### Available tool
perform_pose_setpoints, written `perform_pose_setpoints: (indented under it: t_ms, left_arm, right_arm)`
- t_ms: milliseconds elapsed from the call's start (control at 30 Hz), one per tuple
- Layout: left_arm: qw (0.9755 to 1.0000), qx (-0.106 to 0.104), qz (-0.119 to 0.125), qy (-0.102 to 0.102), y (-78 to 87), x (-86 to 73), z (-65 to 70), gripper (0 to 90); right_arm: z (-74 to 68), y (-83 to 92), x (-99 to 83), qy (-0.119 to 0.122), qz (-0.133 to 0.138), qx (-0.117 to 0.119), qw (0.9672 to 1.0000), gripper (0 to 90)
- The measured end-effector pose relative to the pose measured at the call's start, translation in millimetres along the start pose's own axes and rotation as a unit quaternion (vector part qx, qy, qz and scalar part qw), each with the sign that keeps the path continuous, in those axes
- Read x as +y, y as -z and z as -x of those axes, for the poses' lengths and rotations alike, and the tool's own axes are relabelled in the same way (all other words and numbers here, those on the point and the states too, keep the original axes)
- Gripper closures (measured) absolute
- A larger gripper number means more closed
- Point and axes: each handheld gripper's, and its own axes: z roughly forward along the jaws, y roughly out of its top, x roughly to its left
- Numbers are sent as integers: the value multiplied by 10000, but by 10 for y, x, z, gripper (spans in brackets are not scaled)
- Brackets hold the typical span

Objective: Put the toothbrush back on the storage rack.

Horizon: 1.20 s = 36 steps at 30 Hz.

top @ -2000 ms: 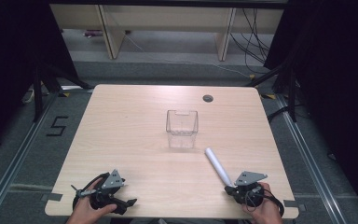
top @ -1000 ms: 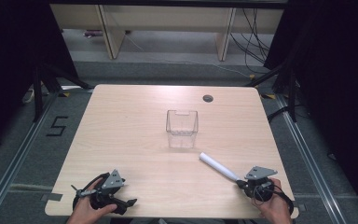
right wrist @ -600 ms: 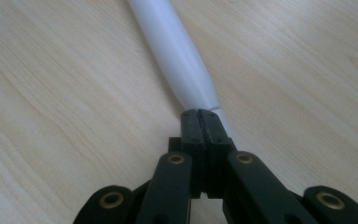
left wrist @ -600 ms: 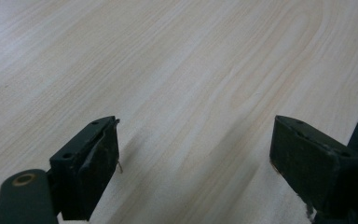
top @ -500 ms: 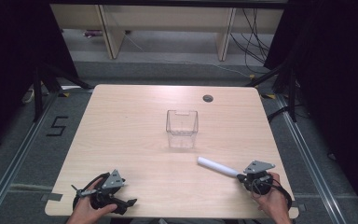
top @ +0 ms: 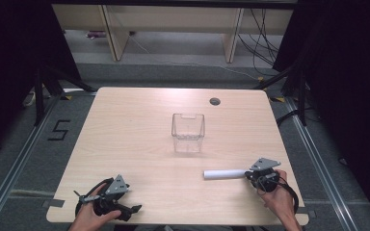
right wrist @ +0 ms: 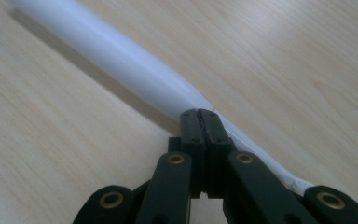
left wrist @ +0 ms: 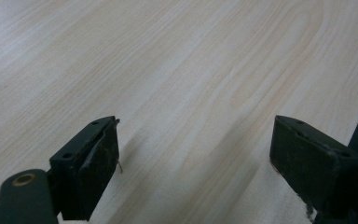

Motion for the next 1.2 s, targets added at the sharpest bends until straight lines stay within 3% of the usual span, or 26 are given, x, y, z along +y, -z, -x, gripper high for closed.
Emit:
perform_pose_setpoints:
  t_ms: [233, 300, 600, 833, 933, 1200]
  left_arm:
    - [10000, 1, -12, -7, 1, -1, -4, 152]
    - [10000, -1, 2, 12, 0, -2, -2, 152]
    - [10000, -5, 11, 25, 6, -2, 0, 152]
    - [10000, -3, 9, 29, 6, 0, 1, 152]
    - [10000, -12, 13, 19, 7, 0, 1, 152]
    - [10000, -10, 11, 14, 6, 0, 1, 152]
  right_arm:
    - [18, -113, 140, 21, 3, 13, 10000, 899]
    - [23, -149, 170, 161, -20, -58, 9999, 898]
    - [-11, -269, 351, 264, -62, -35, 9996, 893]
    - [0, -312, 397, 322, -10, 60, 9995, 879]
    - [-6, -315, 419, 233, -28, 101, 9997, 877]
    - [-31, -360, 466, 336, -36, 74, 9994, 873]
